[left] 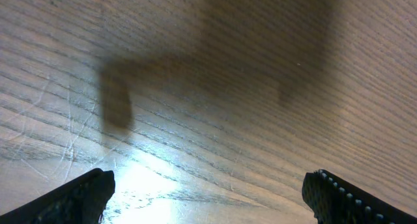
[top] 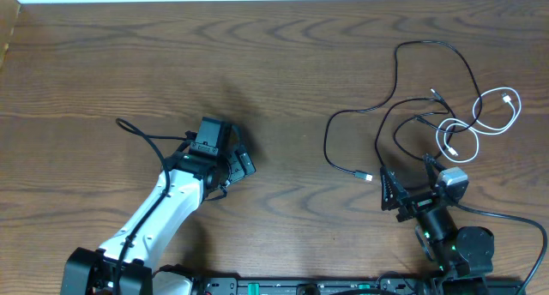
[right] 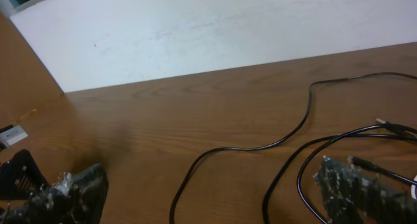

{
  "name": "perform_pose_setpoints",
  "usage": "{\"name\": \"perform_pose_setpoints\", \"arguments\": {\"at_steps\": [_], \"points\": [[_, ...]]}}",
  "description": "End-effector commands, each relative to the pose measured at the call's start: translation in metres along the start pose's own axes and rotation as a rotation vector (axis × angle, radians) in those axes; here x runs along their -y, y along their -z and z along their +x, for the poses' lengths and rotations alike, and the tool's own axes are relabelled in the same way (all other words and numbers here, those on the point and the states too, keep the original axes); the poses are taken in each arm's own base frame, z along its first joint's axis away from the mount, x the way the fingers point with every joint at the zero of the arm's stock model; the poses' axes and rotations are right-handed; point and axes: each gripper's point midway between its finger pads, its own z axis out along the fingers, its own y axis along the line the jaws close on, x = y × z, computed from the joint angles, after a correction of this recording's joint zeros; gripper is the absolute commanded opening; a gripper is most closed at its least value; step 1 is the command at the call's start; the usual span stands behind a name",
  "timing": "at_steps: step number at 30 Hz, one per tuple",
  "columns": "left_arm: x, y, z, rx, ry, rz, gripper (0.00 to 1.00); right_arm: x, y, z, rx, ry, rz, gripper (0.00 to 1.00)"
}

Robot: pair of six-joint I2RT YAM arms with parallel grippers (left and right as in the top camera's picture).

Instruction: Untangle cables

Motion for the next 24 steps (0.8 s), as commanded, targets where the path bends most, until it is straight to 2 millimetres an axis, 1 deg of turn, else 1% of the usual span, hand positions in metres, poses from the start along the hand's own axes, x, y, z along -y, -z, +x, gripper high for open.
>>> {"name": "perform_pose_setpoints", "arguments": {"at_steps": [1, 6, 9, 16, 19, 24], "points": [[-0.003, -0.001, 0.001, -0.004, 0.009, -0.009, 0.98, 0.003, -0.001, 0.004, -0.018, -0.008, 0.009, 0.99], [-0.003, -0.001, 0.001, -0.004, 0.009, -0.009, 0.98, 0.006, -0.002, 0.011, -0.049, -0.014, 0.023, 0.99], [-0.003, -0.001, 0.001, -0.004, 0.009, -0.009, 0.98, 0.006, -0.002, 0.011, -0.05, 0.041, 0.022, 0.99], [-0.003, -0.001, 0.001, -0.004, 0.009, -0.009, 0.98, 0.018, -0.002, 0.009, -0.053, 0.41, 0.085, 0.99], [-0.003, -0.001, 0.001, -0.004, 0.009, -0.009, 0.98, 0.022, -0.001, 0.008, -0.053, 0.423, 0.11, 0.99], [-0.003, -0.001, 0.001, -0.004, 0.009, -0.009, 0.98, 0.023, -0.001, 0.008, -0.054, 0.423, 0.113, 0.99]]}}
